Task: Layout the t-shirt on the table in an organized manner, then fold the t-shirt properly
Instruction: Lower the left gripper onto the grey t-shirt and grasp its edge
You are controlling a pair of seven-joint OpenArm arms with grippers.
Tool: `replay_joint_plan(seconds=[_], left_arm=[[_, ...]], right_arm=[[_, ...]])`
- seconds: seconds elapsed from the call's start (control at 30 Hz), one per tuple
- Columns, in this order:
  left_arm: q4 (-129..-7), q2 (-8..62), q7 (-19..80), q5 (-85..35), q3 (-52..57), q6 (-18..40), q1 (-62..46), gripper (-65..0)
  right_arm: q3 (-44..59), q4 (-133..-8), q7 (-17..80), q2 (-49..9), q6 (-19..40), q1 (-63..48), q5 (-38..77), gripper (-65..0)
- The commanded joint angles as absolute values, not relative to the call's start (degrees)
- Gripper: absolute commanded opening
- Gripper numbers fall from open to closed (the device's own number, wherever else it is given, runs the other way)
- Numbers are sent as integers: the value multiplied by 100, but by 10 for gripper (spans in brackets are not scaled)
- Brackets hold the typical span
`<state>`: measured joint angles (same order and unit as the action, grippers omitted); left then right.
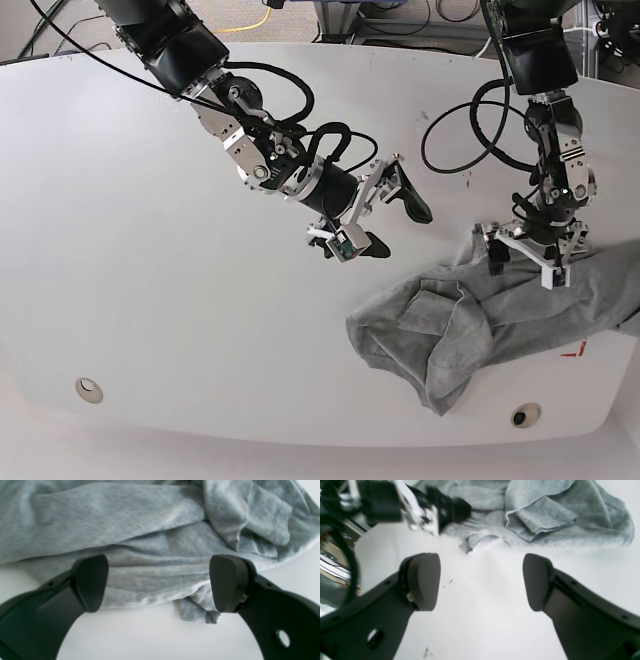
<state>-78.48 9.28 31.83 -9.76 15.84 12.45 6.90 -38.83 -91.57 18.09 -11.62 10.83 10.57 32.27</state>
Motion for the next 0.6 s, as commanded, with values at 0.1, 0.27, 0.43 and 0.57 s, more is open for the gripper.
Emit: replay_joint_plan(seconds=[0.1, 0.27, 0.43, 0.57], left_arm=[[-7512, 945, 2967, -787, 1402, 1235, 1086, -124], [-7275, 936, 2967, -796, 1367, 1235, 1103, -160], [-7222, 954, 2967, -796, 971, 1244, 1095, -160], [-7231, 963, 2967, -804, 769, 1262, 1059, -160]], right_arm=[[-3820, -9314, 1648, -1147, 1130, 1059, 3292, -168], [-3820, -9420, 1648, -1235, 1130, 963, 3284, -168], [-3820, -9508, 1648, -1279, 1130, 892, 3284, -168], [-3820, -9508, 1648, -1279, 1130, 892, 3292, -168]])
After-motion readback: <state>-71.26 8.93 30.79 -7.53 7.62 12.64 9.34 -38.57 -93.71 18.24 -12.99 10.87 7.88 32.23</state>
